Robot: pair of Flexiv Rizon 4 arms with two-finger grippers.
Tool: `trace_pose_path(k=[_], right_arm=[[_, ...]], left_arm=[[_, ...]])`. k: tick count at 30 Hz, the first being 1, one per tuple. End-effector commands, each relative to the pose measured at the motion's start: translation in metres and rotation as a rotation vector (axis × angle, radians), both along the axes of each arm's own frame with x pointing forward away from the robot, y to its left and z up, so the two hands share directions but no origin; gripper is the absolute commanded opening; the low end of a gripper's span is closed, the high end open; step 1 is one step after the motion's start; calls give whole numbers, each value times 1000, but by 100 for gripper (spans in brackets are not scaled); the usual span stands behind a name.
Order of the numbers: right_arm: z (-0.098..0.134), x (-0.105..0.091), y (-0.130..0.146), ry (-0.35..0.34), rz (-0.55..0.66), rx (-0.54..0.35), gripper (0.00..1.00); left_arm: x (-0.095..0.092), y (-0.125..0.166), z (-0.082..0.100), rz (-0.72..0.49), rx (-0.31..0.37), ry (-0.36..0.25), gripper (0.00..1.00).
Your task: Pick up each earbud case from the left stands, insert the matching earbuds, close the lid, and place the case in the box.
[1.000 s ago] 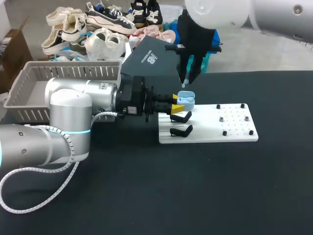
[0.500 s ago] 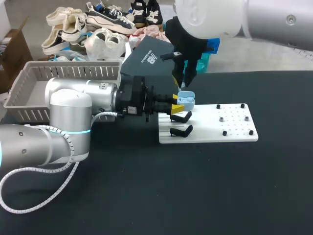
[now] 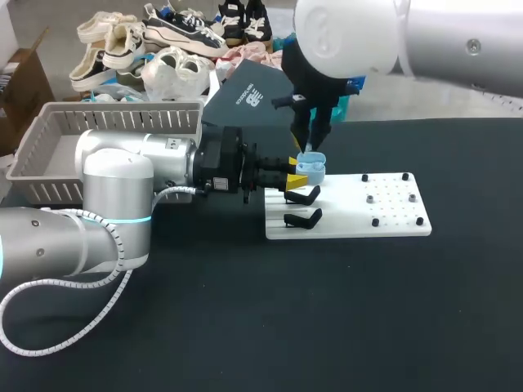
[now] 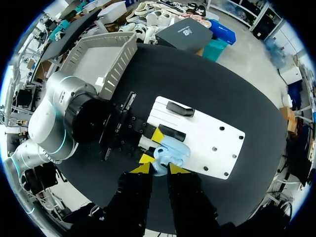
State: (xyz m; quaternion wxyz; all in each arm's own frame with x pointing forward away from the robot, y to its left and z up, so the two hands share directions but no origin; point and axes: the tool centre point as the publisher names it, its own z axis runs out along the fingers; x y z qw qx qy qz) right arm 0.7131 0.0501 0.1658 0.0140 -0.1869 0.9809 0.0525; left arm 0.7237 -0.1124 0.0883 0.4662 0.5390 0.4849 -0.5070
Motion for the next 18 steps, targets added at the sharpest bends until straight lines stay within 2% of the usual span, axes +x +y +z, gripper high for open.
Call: trace_pose_path(k=[1,18], right_arm=[[-4,-2,0,-11,-10,-6,0],[-15,-8,3,-78,-61,-35,0]], left_arm=[[1,-1,-7,1,-14,1,0],[1,-1,-7,1,-14,1,0]])
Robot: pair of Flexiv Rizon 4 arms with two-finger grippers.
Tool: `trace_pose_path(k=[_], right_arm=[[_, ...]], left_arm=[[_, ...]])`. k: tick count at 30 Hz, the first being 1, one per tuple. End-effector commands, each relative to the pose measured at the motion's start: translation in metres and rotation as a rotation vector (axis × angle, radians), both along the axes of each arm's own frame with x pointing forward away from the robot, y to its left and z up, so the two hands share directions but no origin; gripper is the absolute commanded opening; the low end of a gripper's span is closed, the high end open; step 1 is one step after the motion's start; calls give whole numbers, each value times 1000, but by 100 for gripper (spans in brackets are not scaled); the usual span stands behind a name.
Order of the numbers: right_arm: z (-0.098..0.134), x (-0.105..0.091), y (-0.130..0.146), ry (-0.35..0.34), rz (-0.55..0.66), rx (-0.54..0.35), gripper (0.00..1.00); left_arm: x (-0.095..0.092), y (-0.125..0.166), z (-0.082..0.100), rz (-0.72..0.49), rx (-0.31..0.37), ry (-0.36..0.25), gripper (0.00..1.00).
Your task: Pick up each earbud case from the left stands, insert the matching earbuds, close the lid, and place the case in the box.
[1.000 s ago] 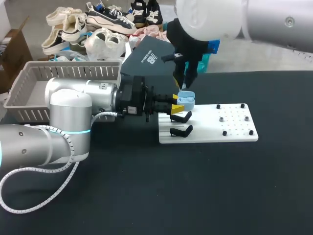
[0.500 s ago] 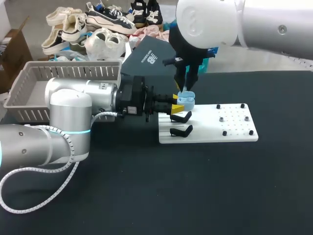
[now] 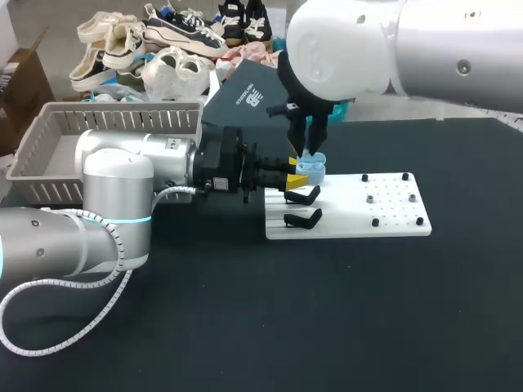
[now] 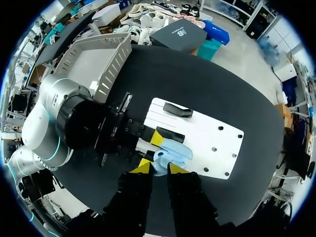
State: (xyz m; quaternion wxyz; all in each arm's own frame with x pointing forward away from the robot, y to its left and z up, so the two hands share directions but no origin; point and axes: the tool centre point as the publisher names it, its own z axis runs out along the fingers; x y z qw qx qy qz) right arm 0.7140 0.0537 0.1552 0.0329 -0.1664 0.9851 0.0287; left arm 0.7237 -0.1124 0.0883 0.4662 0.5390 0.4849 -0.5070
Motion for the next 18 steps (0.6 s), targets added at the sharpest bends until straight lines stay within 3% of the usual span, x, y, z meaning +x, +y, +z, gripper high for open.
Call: trace_pose_path(k=[1,18], right_arm=[[-4,-9,-2,-44,-27,7,0],[-8,-7,-3,-58,-57,61,0]], left_arm=[[1,-1,-7,1,-14,1,0],[1,-1,-7,1,-14,1,0]])
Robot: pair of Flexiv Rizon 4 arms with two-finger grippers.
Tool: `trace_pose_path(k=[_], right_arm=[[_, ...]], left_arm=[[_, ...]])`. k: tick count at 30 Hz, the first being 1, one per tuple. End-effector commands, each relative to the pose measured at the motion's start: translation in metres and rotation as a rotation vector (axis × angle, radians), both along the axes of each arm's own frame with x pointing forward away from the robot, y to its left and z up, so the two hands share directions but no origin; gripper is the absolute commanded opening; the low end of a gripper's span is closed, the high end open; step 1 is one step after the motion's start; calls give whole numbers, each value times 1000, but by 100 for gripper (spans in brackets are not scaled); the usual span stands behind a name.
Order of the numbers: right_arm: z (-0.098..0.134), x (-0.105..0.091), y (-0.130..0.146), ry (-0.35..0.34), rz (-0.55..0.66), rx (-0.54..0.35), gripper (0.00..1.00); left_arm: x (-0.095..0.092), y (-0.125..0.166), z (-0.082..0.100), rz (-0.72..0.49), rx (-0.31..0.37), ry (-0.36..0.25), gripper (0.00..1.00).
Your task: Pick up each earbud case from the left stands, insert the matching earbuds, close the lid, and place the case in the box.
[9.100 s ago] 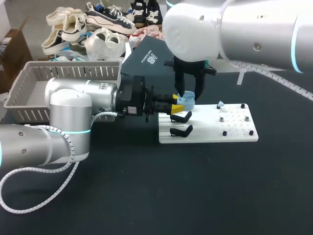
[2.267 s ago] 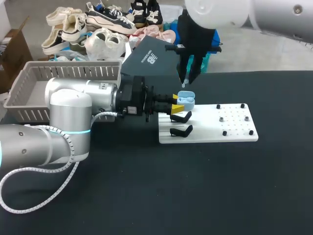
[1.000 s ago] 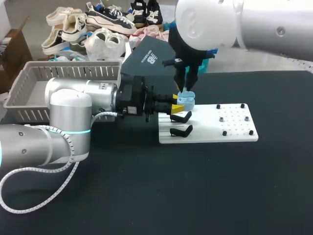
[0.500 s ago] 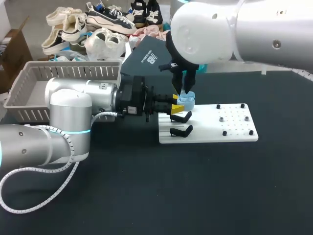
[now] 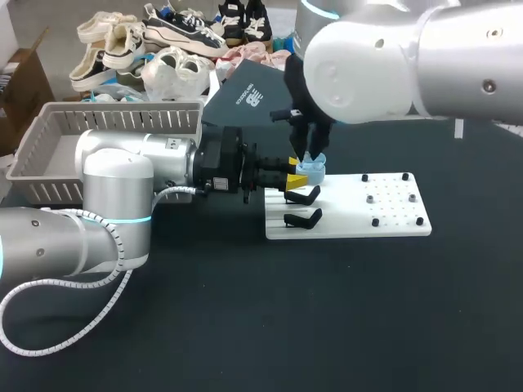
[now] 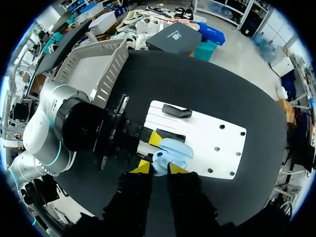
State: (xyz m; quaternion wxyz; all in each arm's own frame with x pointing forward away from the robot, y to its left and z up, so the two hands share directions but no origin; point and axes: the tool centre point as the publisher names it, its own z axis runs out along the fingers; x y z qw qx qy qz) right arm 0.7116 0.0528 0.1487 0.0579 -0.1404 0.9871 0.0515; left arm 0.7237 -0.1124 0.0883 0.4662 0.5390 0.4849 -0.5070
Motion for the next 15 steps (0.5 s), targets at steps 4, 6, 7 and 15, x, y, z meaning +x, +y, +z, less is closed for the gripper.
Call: trace_pose_path(k=[4,6,7,15], right_arm=[[-2,-3,-2,-24,-11,13,0],[-2,-3,-1,-25,-12,14,0],[-3,-3,-1,-26,-12,14,0],[-4,-2,0,-22,-10,12,0]], left_arm=[[1,-1,-7,1,-14,1,0],[1,-1,-7,1,-14,1,0],[1,-1,-7,1,-14,1,0],[1,-1,-7,1,-14,1,0]])
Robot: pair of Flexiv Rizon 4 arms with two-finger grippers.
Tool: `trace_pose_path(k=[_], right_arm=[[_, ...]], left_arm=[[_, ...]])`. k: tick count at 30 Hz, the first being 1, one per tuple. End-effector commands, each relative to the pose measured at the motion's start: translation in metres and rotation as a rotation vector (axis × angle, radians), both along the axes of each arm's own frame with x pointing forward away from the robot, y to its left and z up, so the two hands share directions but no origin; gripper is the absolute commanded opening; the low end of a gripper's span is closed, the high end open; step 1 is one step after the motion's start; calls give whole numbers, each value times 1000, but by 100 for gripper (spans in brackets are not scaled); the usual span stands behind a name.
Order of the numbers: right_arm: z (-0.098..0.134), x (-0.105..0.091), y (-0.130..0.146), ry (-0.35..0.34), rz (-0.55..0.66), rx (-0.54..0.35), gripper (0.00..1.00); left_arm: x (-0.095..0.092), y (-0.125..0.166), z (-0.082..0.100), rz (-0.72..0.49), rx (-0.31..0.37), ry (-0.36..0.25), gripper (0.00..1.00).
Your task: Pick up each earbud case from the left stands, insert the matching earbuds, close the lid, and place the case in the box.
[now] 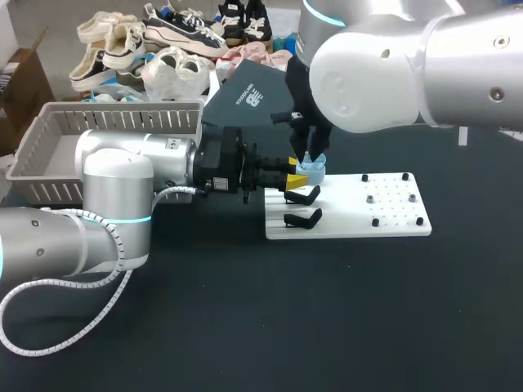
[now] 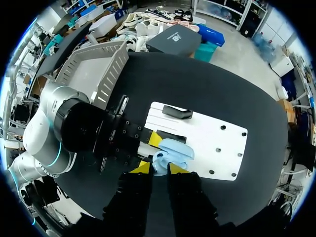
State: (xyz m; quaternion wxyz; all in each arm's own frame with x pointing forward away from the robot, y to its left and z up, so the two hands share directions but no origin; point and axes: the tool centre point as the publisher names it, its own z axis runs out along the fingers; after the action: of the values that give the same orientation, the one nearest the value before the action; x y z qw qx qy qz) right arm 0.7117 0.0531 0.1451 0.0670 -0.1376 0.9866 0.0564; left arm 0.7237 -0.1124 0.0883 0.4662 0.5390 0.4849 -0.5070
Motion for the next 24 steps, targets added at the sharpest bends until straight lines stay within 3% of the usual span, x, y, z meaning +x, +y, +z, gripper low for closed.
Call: trace_pose_path(k=[1,24], right_arm=[[-1,-2,0,-6,-4,0,0],[-6,4,0,-1,-12,10,0]], left_arm=[[1,-1,-7,1,-14,1,0],[1,-1,-7,1,-14,1,0]])
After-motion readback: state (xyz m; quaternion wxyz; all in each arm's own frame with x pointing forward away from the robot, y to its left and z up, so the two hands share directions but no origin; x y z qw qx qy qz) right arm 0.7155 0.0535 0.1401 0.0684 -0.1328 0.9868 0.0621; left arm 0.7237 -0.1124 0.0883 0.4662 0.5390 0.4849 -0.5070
